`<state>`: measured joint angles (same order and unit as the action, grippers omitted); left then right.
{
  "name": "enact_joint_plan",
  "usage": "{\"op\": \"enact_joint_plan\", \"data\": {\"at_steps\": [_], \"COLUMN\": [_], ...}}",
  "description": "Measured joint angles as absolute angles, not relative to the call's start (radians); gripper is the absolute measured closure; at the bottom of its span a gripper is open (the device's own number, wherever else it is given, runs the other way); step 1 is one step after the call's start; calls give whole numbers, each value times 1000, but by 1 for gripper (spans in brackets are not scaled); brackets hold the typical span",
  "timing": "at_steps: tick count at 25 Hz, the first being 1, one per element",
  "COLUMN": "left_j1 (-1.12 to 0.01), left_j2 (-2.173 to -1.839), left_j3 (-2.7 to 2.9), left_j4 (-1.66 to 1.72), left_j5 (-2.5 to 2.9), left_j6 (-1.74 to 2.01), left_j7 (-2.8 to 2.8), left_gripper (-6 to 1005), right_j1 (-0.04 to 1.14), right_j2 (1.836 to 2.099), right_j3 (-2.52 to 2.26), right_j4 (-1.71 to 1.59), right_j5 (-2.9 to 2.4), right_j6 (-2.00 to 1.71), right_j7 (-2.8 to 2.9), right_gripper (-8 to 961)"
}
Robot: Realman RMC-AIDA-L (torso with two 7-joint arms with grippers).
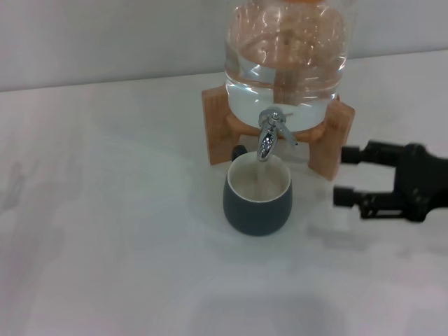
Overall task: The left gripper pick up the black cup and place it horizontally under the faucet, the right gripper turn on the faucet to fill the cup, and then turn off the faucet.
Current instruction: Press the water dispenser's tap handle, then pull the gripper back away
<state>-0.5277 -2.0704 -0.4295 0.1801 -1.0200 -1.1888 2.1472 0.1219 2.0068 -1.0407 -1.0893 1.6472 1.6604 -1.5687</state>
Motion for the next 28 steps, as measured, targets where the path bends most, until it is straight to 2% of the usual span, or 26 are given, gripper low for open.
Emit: {"op": "enact_joint_plan", "data": {"at_steps": [11,18,23,28], "left_j1": [-544,-558,-569,-561], "left_j2": [-2066,-2052,-2076,-2074], "left_j3": [-424,-311,-271,-270], "left_j4": [186,205,318,337], "left_j5": [-1020,-1027,-1031,-1075], "left_j6": [-1164,-1196,-1339,-1381], "left_j7": [2124,2105,2109,2072], "left_gripper": [484,484,484,484], "right_j1": [144,146,155,157], "right_j2": [2011,2011,2010,2010], "right_j3": [-1200,-1196,-1196,-1206], "right_j4": [-1093,-1092,-1087,-1081], "right_j5": [1666,1675,1678,1687], "right_j6": [1570,1532,1511,1507], "right_j7": [-1570,-1570,-1570,-1571], "right_gripper": [99,99,99,99]}}
